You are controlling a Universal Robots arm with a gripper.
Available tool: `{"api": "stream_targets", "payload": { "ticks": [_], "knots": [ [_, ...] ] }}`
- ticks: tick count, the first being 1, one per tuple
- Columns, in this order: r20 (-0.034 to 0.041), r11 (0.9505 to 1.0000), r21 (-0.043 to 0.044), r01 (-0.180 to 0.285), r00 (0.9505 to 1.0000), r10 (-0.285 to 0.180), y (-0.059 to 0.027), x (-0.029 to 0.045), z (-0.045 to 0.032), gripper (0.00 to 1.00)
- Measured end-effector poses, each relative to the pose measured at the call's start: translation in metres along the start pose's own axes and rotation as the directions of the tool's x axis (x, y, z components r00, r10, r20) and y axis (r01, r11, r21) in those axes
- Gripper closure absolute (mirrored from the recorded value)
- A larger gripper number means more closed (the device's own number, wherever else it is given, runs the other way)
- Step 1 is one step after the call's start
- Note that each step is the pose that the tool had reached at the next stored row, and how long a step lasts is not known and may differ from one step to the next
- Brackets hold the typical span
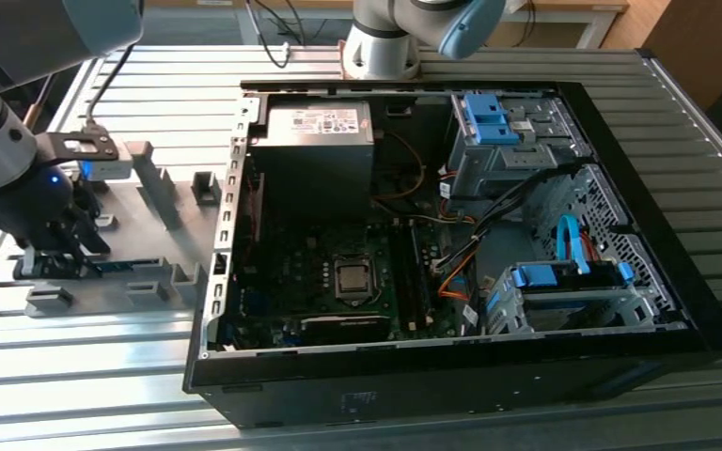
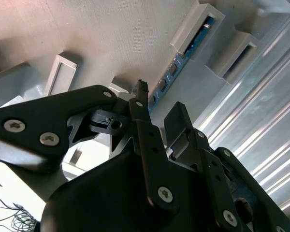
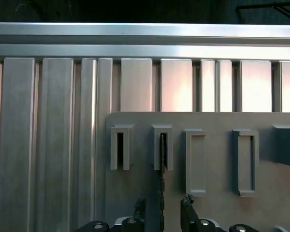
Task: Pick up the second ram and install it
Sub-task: 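Pick up the second ram and move it above second insertion slot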
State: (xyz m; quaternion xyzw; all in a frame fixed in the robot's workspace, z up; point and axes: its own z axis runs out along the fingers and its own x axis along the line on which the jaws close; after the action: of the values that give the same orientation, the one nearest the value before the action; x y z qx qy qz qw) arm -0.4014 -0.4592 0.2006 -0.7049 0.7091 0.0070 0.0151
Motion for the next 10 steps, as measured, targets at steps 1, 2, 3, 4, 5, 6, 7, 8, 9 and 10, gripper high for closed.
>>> {"api": "stream_targets", "payload": {
  "ticks": [1, 2, 3, 4, 5, 6, 7, 8, 9, 10],
  "knots": [
    [-0.0001, 1.0000, 0.0003, 0.000, 1.0000, 0.000, 0.0000, 0.0000, 0.0007, 0.59],
    [-0.0001, 1.0000, 0.0006, 0.000, 1.0000, 0.000, 0.0000, 0.0001, 0.0015, 0.59],
    [-0.0001, 1.0000, 0.0007, 0.000, 1.0000, 0.000, 0.0000, 0.0001, 0.0022, 0.59],
    [-0.0001, 1.0000, 0.0010, 0.000, 1.0000, 0.000, 0.0000, 0.0002, 0.0028, 0.59],
    [-0.0002, 1.0000, 0.0011, 0.000, 1.0000, 0.000, 0.0000, 0.0002, 0.0034, 0.59],
    [-0.0001, 1.0000, 0.0014, 0.000, 1.0000, 0.000, 0.0000, 0.0003, 0.0041, 0.59],
    [-0.0002, 1.0000, 0.0016, 0.000, 1.0000, 0.000, 0.0001, 0.0003, 0.0045, 0.59],
    [-0.0002, 1.0000, 0.0020, 0.000, 1.0000, 0.000, 0.0001, 0.0004, 0.0051, 0.59],
    [-0.0001, 1.0000, 0.0022, 0.000, 1.0000, 0.000, 0.0001, 0.0005, 0.0055, 0.60],
    [-0.0001, 1.0000, 0.0023, 0.000, 1.0000, 0.000, 0.0001, 0.0006, 0.0059, 0.60]
  ]
}}
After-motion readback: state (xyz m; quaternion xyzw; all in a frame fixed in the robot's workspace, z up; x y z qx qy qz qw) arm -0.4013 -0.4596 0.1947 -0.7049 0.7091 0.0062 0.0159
